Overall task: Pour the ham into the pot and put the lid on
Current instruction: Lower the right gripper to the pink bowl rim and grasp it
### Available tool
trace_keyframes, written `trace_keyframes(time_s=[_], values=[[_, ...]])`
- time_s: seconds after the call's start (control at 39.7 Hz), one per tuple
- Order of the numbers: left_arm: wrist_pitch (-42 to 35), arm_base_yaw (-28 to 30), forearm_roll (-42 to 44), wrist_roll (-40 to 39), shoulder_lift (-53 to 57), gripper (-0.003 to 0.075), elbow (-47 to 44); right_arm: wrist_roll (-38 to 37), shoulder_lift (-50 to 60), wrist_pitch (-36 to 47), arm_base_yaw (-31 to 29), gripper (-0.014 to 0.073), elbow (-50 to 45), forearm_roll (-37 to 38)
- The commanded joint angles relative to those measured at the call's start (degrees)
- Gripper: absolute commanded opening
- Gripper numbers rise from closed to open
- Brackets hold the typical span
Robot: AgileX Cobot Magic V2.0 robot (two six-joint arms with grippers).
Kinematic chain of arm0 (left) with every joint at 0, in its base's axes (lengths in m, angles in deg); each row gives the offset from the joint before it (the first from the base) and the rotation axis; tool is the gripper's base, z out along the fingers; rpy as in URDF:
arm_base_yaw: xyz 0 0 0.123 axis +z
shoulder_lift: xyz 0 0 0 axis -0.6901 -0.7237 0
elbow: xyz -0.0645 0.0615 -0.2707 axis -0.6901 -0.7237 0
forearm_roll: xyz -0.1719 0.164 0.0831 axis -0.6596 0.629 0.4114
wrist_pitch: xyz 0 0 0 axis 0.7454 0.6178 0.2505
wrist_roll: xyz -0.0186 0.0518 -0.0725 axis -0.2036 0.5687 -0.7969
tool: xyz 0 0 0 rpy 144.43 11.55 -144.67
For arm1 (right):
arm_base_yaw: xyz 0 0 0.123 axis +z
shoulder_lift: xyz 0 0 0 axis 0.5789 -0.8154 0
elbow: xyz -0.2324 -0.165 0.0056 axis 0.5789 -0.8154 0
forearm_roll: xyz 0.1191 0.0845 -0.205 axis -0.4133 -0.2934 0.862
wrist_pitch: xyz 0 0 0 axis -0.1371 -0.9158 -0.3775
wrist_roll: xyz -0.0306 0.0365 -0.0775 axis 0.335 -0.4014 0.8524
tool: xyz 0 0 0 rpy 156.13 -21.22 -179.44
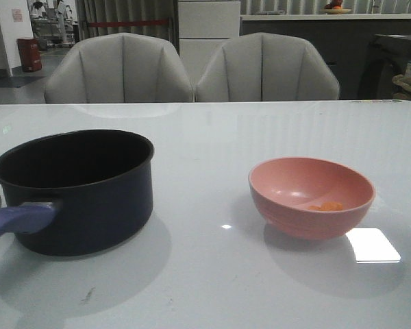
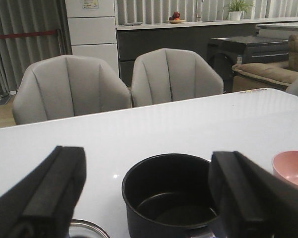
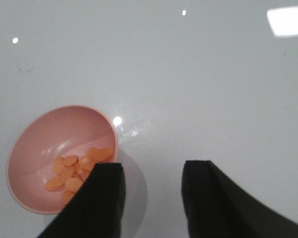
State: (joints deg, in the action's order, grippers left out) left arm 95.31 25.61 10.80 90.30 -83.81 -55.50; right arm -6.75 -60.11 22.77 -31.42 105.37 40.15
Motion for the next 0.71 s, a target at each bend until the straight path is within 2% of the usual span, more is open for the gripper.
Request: trace_keyframes(time_s=[0.0, 0.2, 0.35, 0.68], values=[[-4.68, -0.43, -0.12, 0.01, -0.76, 0.0556, 1.66, 0.3, -7.4, -0.55, 1.4, 0.0407, 6.31, -2.01], [-4.68, -0.43, -0.12, 0.01, -0.76, 0.0556, 1.66, 0.99, -22.25, -5.54, 5.9, 0.0401, 15.74, -2.01], [-4.68, -0.43, -0.12, 0.01, -0.76, 0.0556, 1.66, 1.46, -31.26, -6.42, 5.85, 0.0401, 20.65, -2.01], [-4.68, -0.43, -0.12, 0.01, -0.76, 0.0556, 1.66, 2.22, -42.84, -7.97, 6.81, 0.0401, 26.96, -2.07]])
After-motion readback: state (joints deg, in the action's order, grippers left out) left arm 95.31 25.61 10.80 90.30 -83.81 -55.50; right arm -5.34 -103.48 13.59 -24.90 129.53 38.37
